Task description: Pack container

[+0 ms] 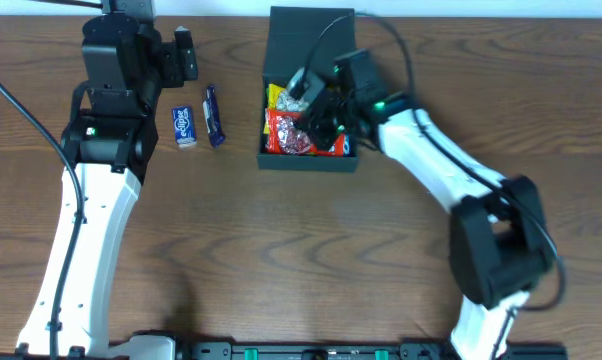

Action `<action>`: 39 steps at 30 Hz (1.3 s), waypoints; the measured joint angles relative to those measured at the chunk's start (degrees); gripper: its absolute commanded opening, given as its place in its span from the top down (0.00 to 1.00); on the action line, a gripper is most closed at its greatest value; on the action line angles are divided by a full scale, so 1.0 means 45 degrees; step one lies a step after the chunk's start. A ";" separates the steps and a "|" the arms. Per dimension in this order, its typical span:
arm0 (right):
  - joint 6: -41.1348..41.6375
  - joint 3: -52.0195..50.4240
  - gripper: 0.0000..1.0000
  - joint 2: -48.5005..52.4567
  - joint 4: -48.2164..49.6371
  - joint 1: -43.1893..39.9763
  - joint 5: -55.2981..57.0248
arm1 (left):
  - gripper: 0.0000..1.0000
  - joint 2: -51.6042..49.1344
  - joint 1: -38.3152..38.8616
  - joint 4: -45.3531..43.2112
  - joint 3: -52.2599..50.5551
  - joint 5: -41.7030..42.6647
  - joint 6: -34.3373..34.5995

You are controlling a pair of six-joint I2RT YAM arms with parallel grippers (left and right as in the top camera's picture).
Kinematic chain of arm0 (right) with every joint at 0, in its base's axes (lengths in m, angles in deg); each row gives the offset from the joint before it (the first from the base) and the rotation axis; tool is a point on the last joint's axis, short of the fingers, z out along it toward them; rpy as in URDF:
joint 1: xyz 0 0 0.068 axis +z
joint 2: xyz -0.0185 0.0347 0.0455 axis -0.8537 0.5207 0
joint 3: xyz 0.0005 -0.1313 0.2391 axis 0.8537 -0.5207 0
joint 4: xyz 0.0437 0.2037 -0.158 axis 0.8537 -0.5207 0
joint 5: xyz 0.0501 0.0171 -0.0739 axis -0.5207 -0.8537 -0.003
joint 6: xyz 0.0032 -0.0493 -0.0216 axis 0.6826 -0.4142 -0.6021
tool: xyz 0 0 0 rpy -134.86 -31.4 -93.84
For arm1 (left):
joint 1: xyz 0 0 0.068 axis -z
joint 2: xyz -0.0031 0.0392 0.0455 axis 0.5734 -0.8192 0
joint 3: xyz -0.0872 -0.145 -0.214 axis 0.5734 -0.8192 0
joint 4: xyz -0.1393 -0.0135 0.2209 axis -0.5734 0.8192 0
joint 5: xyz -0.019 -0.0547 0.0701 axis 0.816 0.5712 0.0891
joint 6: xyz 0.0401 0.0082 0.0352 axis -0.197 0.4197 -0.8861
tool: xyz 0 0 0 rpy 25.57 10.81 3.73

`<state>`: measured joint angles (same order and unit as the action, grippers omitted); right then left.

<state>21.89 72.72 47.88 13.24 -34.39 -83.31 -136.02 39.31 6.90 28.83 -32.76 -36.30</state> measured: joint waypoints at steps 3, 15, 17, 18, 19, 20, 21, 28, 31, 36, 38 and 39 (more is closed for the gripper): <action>0.0010 0.0170 0.99 -0.0801 -0.0024 -0.0316 0.0272 | 0.05 0.0000 0.0000 0.0058 0.0000 0.0000 -0.0005; 0.0097 0.0287 0.99 0.0918 -0.1044 -0.0593 0.1093 | 0.05 0.0000 0.0000 0.0112 0.0000 0.0000 0.0000; 0.0097 0.0287 0.99 0.1341 -0.1025 -0.0432 0.1093 | 0.05 0.0000 0.0000 0.0107 0.0000 0.0000 -0.0005; 0.0097 0.0287 0.99 0.1491 -0.0981 -0.0345 0.1078 | 0.05 0.0000 0.0000 0.0112 0.0000 0.0000 0.0000; 0.0102 0.0287 0.99 0.1549 -0.0908 -0.0257 0.1078 | 0.05 0.0000 0.0000 0.0117 0.0000 0.0000 0.0000; 0.0102 0.0287 0.99 0.1583 -0.0840 -0.0170 0.1078 | 0.05 0.0000 0.0000 0.0112 0.0000 0.0000 -0.0005; 0.0102 0.0287 0.99 0.1588 -0.0801 -0.0078 0.1088 | 0.05 0.0000 0.0000 0.0112 0.0000 0.0000 0.0000; 0.0447 0.0291 0.99 0.1647 -0.0602 0.0136 0.1015 | 0.05 0.0000 0.0000 0.0117 0.0000 0.0000 0.0000; 0.0602 0.0393 0.99 0.1647 -0.0607 0.0112 0.0971 | 0.05 0.0000 0.0000 0.0160 0.0000 0.0000 0.0000; 0.0758 0.0758 0.99 0.1617 -0.0597 -0.0015 0.1054 | 0.05 0.0000 0.0000 0.0248 0.0000 0.0000 -0.0005; 0.0772 0.0792 0.99 0.1588 -0.0845 -0.0078 0.1345 | 0.05 0.0000 0.0000 0.0262 0.0000 0.0000 -0.0005; 0.0782 0.0801 0.99 0.1583 -0.1064 -0.0121 0.1559 | 0.05 0.0000 0.0000 0.0272 0.0000 0.0000 -0.0005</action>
<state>25.40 76.32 55.00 8.45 -34.94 -76.29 -136.02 39.31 8.13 28.83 -32.76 -36.32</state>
